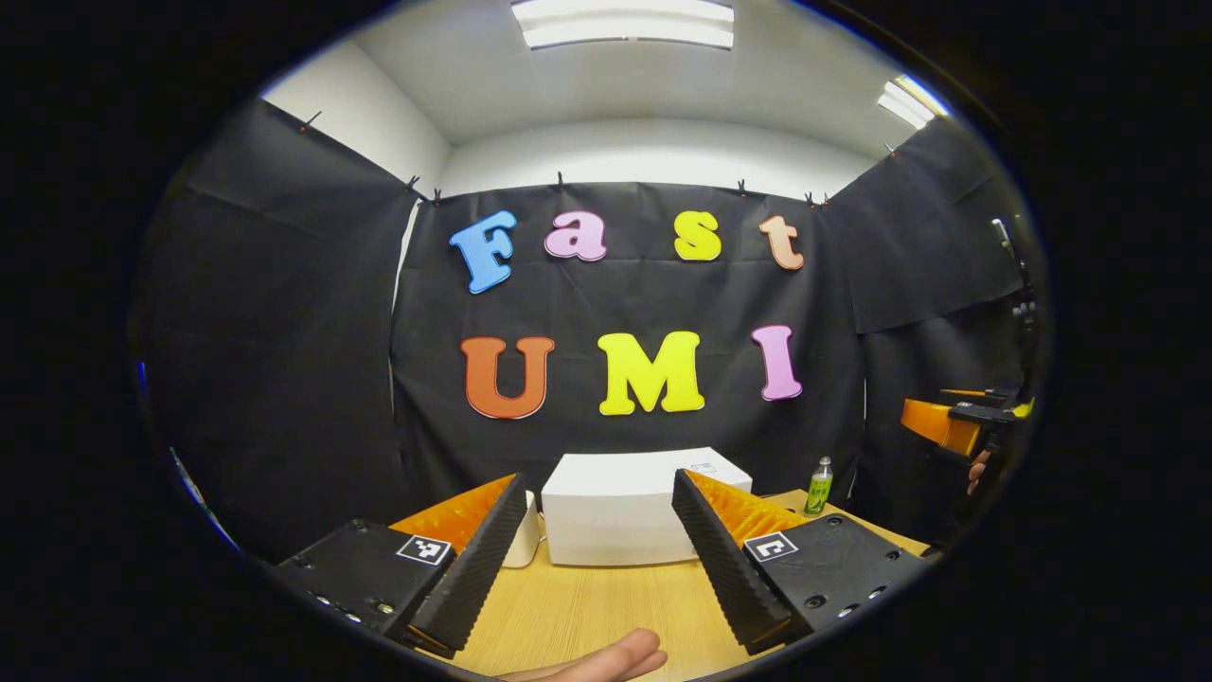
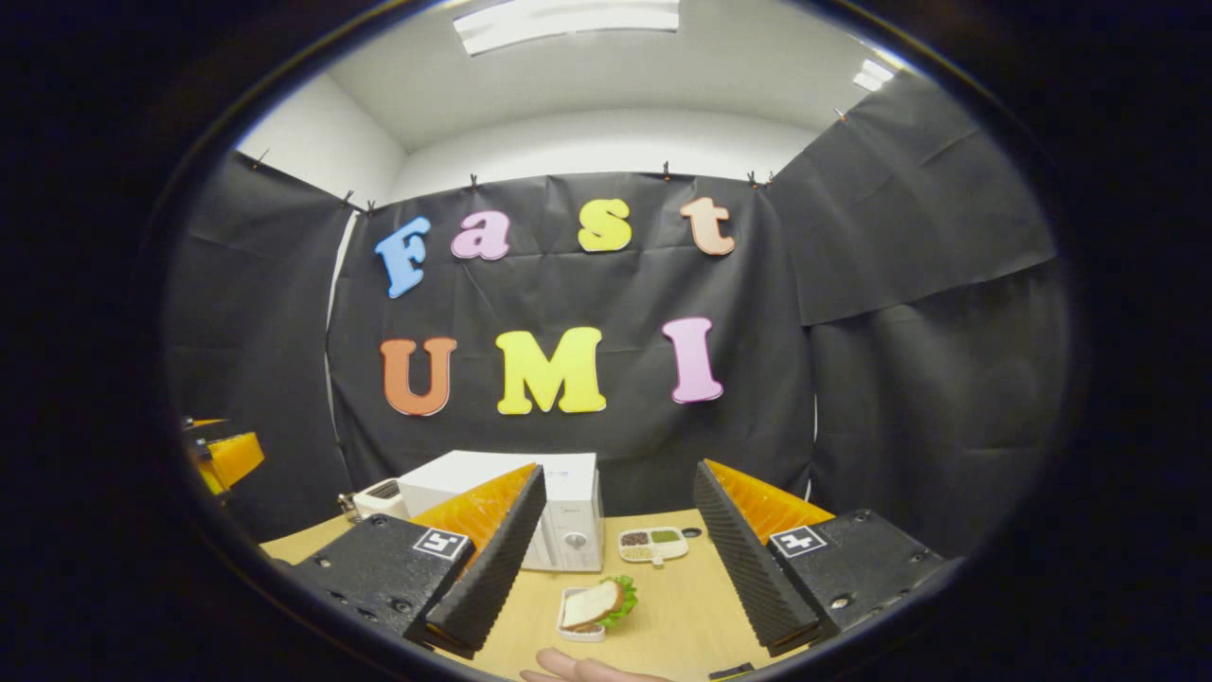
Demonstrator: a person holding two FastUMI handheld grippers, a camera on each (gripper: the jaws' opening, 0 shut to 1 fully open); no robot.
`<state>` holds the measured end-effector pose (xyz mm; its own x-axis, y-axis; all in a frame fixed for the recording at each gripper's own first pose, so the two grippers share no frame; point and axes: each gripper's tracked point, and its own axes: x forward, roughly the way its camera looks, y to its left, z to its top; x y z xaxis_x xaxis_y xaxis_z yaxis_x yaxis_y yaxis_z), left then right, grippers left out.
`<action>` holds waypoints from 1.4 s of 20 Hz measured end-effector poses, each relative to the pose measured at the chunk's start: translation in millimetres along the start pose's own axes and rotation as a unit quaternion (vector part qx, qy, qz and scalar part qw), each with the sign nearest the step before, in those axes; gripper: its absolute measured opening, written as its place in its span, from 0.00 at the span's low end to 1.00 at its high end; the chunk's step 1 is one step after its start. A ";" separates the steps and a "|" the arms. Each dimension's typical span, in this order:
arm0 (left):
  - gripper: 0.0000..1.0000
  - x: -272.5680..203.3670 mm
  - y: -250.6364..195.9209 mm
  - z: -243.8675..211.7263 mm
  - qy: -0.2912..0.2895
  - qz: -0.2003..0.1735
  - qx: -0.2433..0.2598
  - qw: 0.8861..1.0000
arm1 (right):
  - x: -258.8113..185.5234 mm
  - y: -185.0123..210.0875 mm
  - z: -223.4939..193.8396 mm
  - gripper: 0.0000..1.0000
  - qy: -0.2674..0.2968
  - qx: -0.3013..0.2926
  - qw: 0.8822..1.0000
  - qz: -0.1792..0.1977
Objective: Open the microwave oven with the left hand, put the food in, and close the microwave oven.
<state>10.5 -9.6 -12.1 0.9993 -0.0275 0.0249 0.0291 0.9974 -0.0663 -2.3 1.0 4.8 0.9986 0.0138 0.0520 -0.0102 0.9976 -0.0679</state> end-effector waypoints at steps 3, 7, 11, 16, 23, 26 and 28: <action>0.96 3.8 8.6 -1.8 -0.001 0.008 -0.004 1.000 | 4.0 1.9 -1.3 1.00 -0.001 0.001 1.000 0.000; 0.96 14.3 7.8 -6.5 0.002 0.003 -0.016 1.000 | 12.5 16.6 -5.8 1.00 0.000 0.001 0.999 0.032; 0.96 32.7 4.5 -15.0 0.002 -0.001 -0.017 1.000 | 22.9 9.9 -5.9 0.91 -0.017 -0.002 0.999 0.038; 0.95 86.4 -21.0 -43.8 0.009 -0.004 -0.025 1.000 | 41.1 -10.2 -19.0 1.00 -0.016 0.005 1.000 0.019; 0.95 194.9 -79.9 -136.3 0.057 -0.027 -0.087 0.994 | 60.8 -54.4 -44.7 0.91 -0.003 0.011 1.000 -0.001; 0.95 231.2 -115.6 -176.0 0.077 -0.050 -0.088 0.992 | 65.6 -71.6 -56.7 1.00 -0.003 0.003 1.000 -0.009; 0.95 249.9 -137.1 -196.4 0.085 -0.066 -0.084 0.991 | 68.6 -79.4 -65.6 0.91 0.001 0.005 1.000 -0.009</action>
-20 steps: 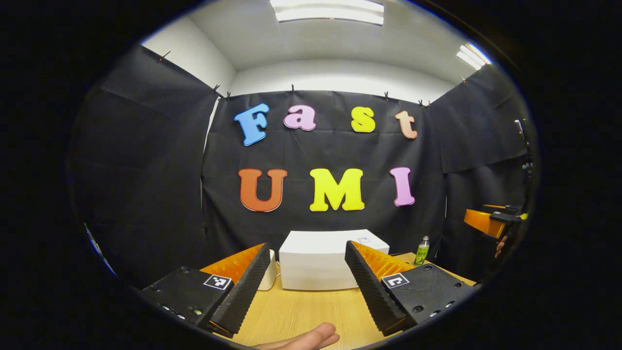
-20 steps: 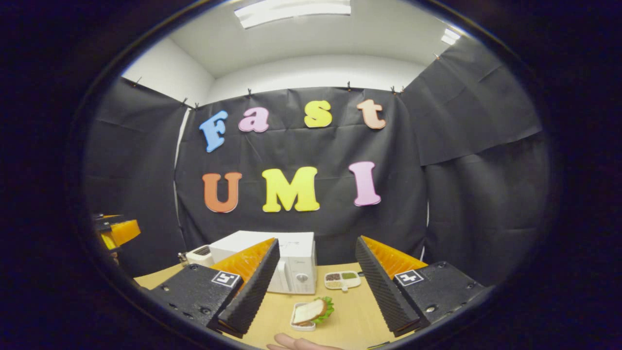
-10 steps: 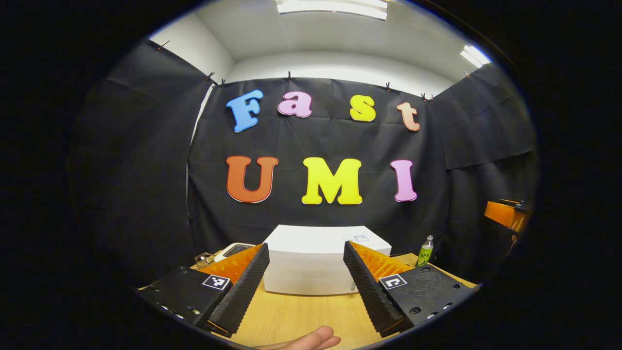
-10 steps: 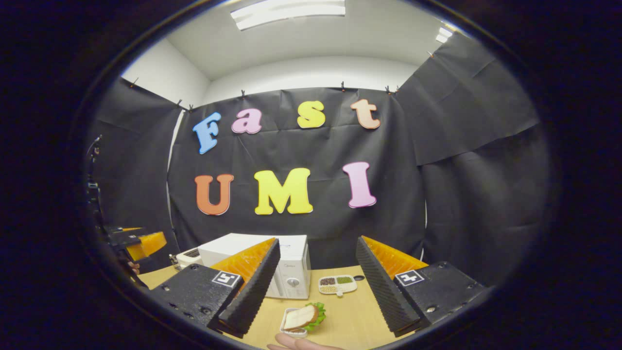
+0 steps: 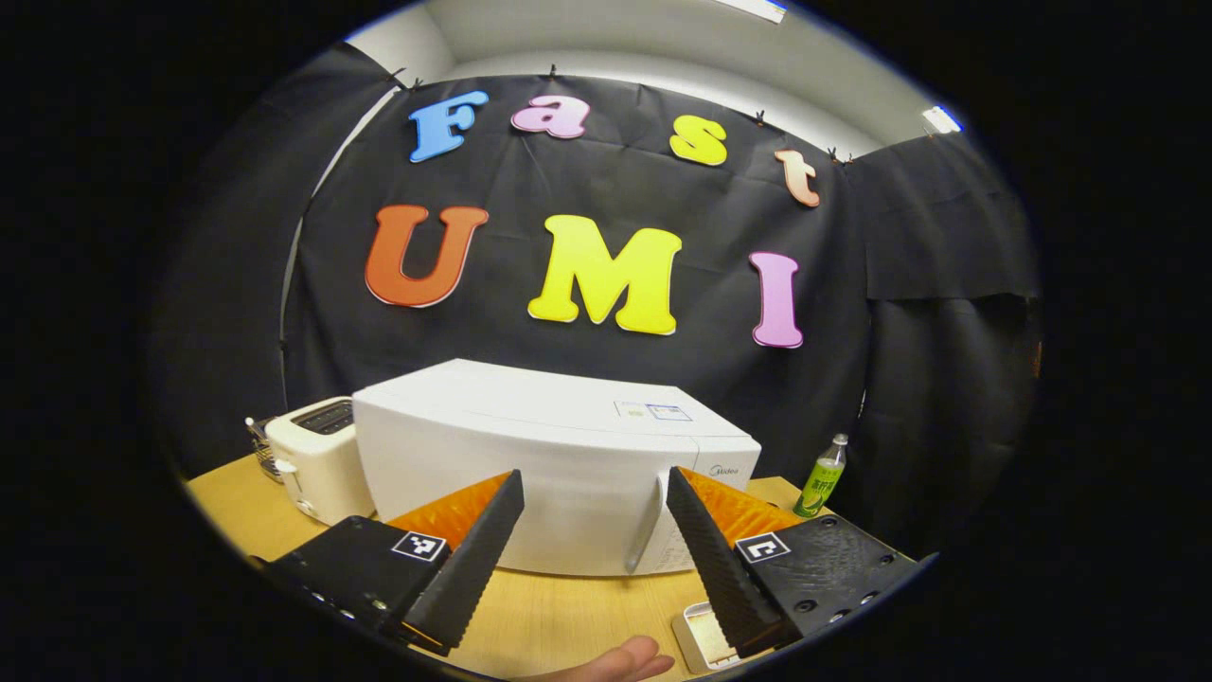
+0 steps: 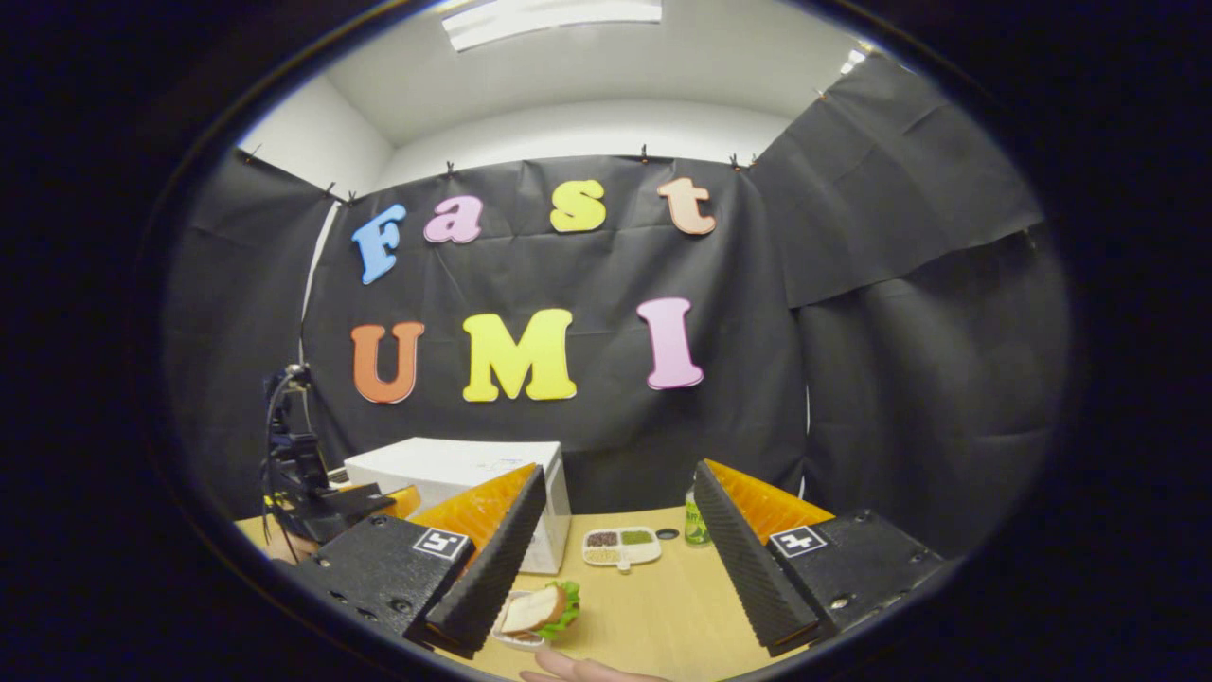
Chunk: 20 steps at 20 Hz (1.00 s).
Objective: Open the microwave oven with the left hand, put the food in, and close the microwave oven.
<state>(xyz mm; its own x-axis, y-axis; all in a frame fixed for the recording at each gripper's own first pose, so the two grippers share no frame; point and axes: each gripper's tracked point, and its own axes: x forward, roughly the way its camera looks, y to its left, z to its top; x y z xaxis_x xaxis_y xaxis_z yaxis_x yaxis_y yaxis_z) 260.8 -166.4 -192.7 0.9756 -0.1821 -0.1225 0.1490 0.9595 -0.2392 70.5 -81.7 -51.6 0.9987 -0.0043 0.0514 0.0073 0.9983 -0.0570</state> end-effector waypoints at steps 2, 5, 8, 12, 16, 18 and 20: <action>0.95 21.5 -10.2 -21.2 0.012 -0.005 0.005 1.000 | 5.2 -8.4 -10.1 1.00 0.007 0.002 1.000 -0.002; 0.95 45.2 -32.8 -55.5 0.047 -0.026 0.003 0.999 | 14.3 -22.5 -27.2 0.91 0.020 0.001 1.000 -0.007; 0.94 59.8 -41.7 -65.9 0.047 -0.024 0.026 0.998 | 20.6 -29.5 -47.1 0.92 0.041 0.010 0.999 -0.003; 0.90 78.2 -31.4 -76.0 0.044 0.012 0.045 0.998 | 28.1 -42.9 -63.4 1.00 0.053 0.013 0.998 -0.007; 0.69 84.4 -27.7 -80.2 0.034 0.015 0.063 0.997 | 30.3 -52.1 -69.8 0.92 0.052 0.009 0.999 -0.012; 0.68 89.1 -26.7 -81.7 0.029 0.021 0.063 0.997 | 30.7 -56.0 -71.8 1.00 0.051 0.009 0.999 -0.013; 0.67 89.4 -28.1 -81.3 0.025 0.020 0.066 0.997 | 30.5 -62.2 -76.4 0.92 0.054 0.011 0.998 -0.021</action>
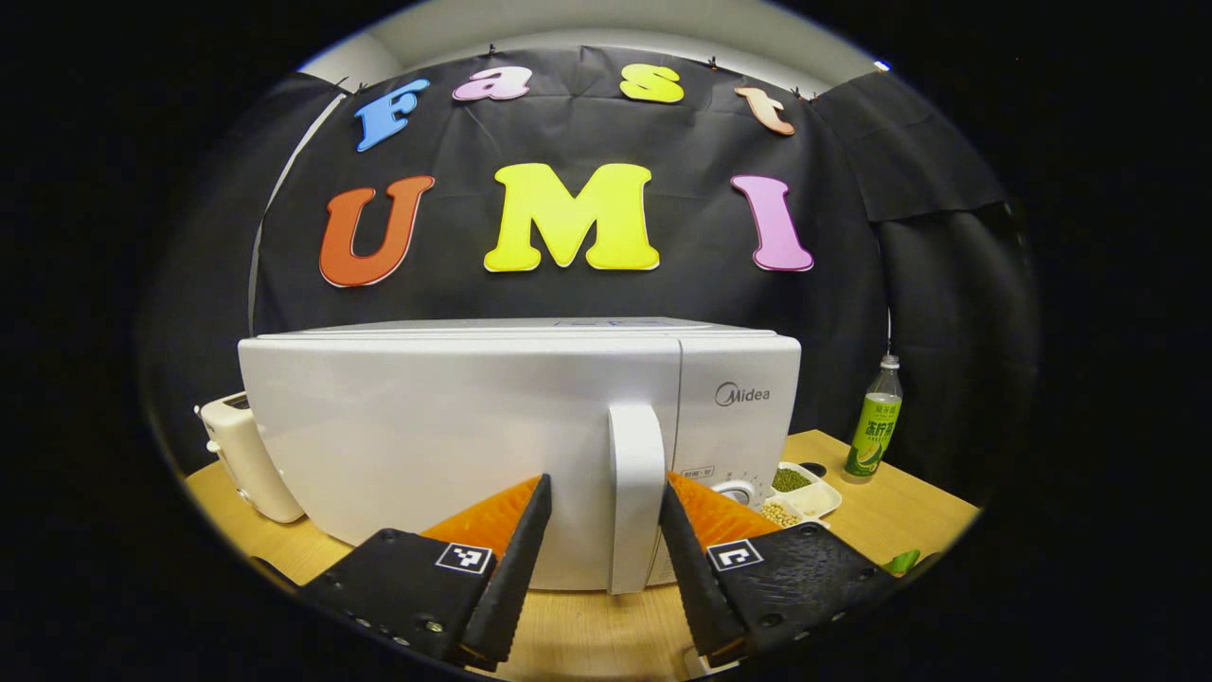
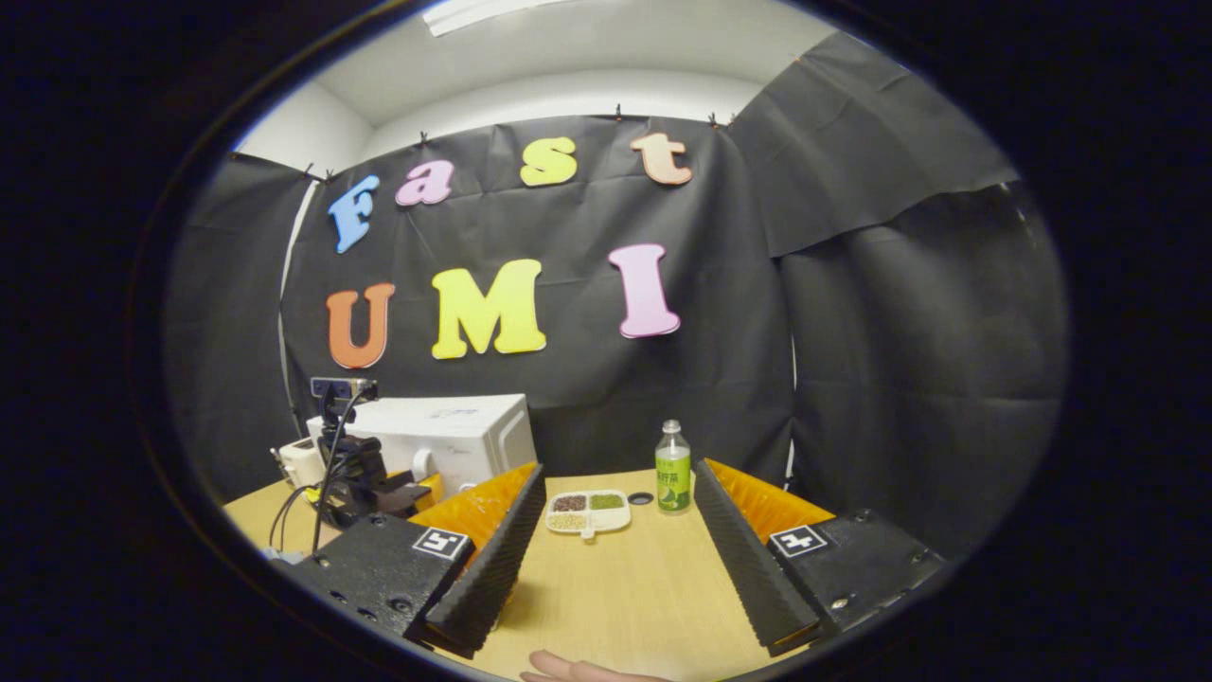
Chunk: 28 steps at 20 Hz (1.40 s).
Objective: Open the microwave oven with the left hand, put the food in, and close the microwave oven.
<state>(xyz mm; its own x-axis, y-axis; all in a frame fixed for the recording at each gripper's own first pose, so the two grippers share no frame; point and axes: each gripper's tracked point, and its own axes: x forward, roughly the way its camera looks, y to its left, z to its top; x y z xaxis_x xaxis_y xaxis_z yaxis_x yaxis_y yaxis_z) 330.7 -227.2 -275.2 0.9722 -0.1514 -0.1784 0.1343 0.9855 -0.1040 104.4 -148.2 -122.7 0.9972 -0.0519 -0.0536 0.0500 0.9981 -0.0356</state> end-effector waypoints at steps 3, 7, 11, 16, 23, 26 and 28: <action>0.48 -1.4 -20.2 0.8 0.004 -0.031 -0.006 0.999 | 0.0 -4.2 -7.8 0.92 0.008 0.004 1.000 0.000; 0.08 -0.1 -19.1 -1.7 0.009 -0.037 -0.010 0.999 | -0.4 -16.2 -11.3 0.92 0.011 0.002 1.000 -0.013; 0.08 -18.3 -17.3 1.7 -0.001 -0.045 -0.007 0.999 | -2.5 -15.9 -11.3 1.00 0.007 0.003 1.000 -0.013; 0.08 -92.5 -2.5 -8.5 -0.021 -0.103 -0.002 0.995 | -8.2 -5.7 -15.8 1.00 0.023 0.012 1.000 -0.010; 0.08 -164.0 32.0 -15.4 -0.027 -0.143 0.001 0.989 | -45.7 30.6 5.5 0.92 0.003 -0.018 1.000 -0.016; 0.08 -192.0 55.4 -19.2 -0.031 -0.150 0.002 0.988 | -64.2 51.5 7.4 1.00 0.003 -0.018 1.000 -0.010; 0.08 -210.9 76.5 -20.9 -0.040 -0.148 0.004 0.988 | -74.4 64.5 9.5 0.92 0.000 -0.018 1.000 -0.008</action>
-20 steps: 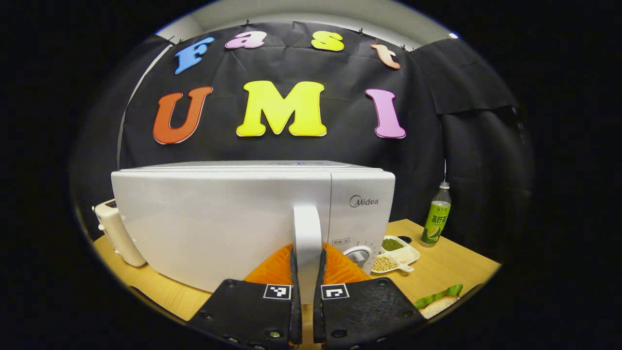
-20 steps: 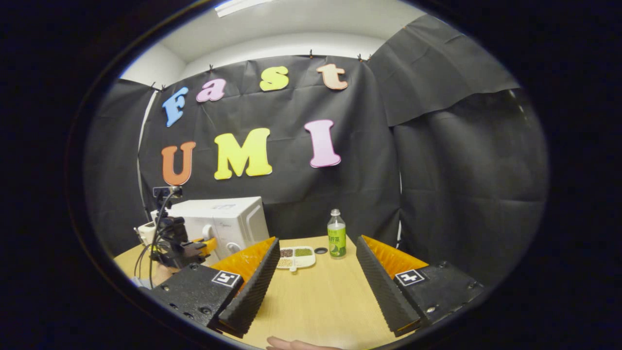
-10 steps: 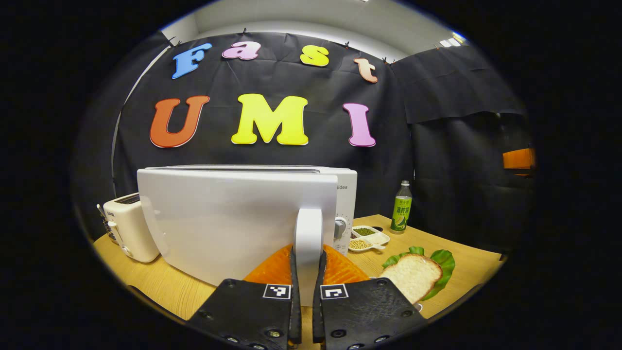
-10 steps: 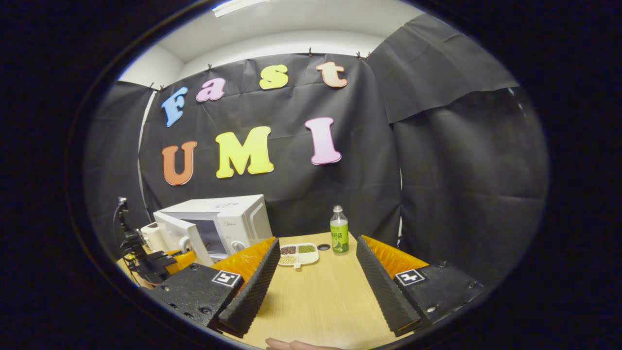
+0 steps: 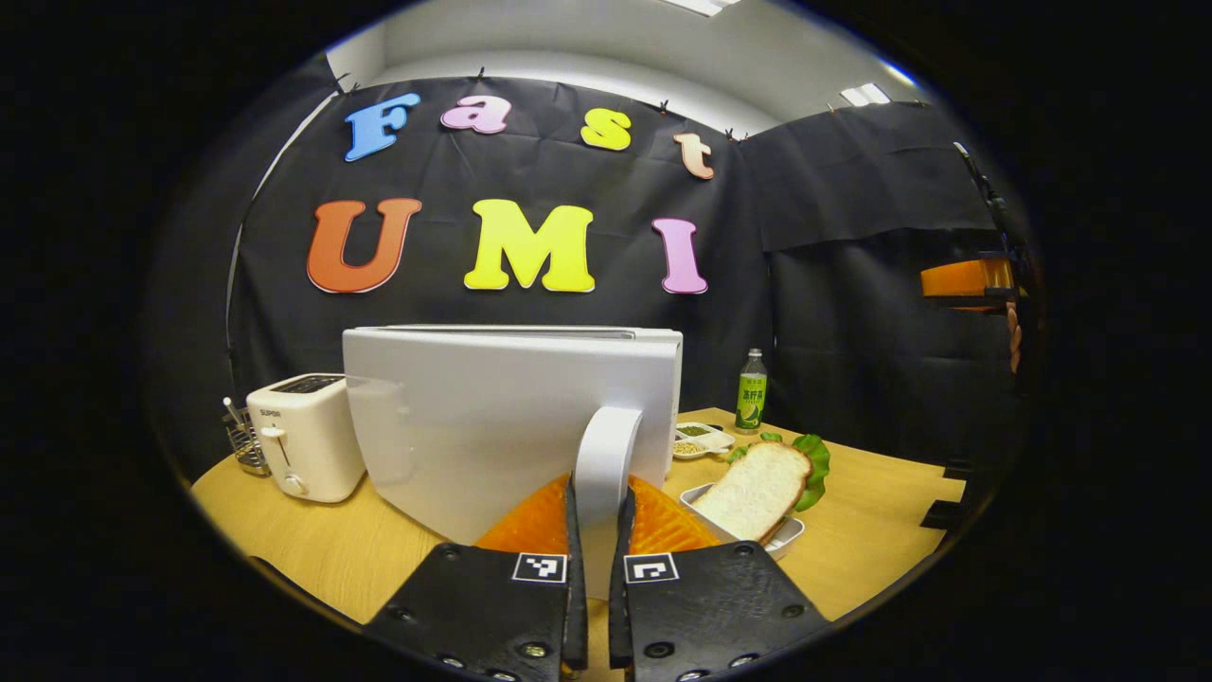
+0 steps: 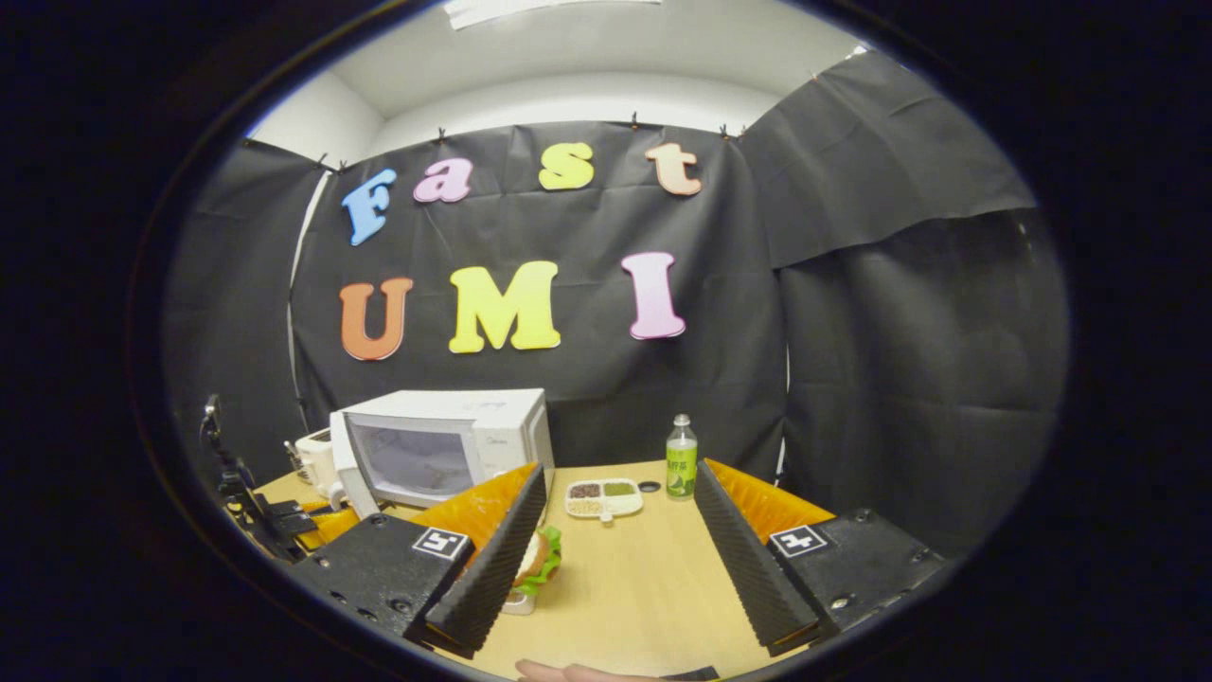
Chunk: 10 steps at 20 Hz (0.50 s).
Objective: Open the microwave oven with the left hand, put the food in, and close the microwave oven.
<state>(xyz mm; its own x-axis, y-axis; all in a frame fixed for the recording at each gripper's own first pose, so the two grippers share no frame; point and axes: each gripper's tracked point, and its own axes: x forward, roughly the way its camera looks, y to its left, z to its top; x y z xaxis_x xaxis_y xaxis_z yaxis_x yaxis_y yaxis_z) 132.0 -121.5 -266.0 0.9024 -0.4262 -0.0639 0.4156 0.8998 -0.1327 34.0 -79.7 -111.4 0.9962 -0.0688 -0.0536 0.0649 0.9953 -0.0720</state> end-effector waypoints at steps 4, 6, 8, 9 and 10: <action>0.08 -50.0 40.7 -2.8 -0.004 0.017 -0.004 1.000 | -17.8 44.7 3.3 1.00 -0.001 0.004 1.000 0.024; 0.07 -74.8 69.7 -4.8 0.001 0.046 -0.004 0.999 | -26.7 67.7 5.5 0.92 -0.006 -0.003 0.999 0.042; 0.07 -99.3 102.6 -6.0 0.002 0.087 0.003 0.996 | -32.5 90.8 2.9 0.92 -0.010 -0.014 0.998 0.057; 0.07 -108.8 118.1 -6.3 0.001 0.101 0.005 0.995 | -35.8 101.9 0.3 1.00 -0.009 -0.016 0.998 0.065; 0.07 -118.1 132.6 -6.7 0.001 0.113 0.005 0.994 | -39.3 115.0 -1.9 0.92 -0.007 -0.019 0.997 0.077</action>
<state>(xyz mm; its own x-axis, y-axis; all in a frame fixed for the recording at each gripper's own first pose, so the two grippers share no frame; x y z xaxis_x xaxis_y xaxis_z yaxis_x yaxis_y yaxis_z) 79.7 47.5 -282.7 0.9726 -0.2134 -0.0920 0.2036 0.9733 -0.1057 2.1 37.3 -119.5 0.9949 0.0858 -0.0526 -0.0908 0.9907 -0.1010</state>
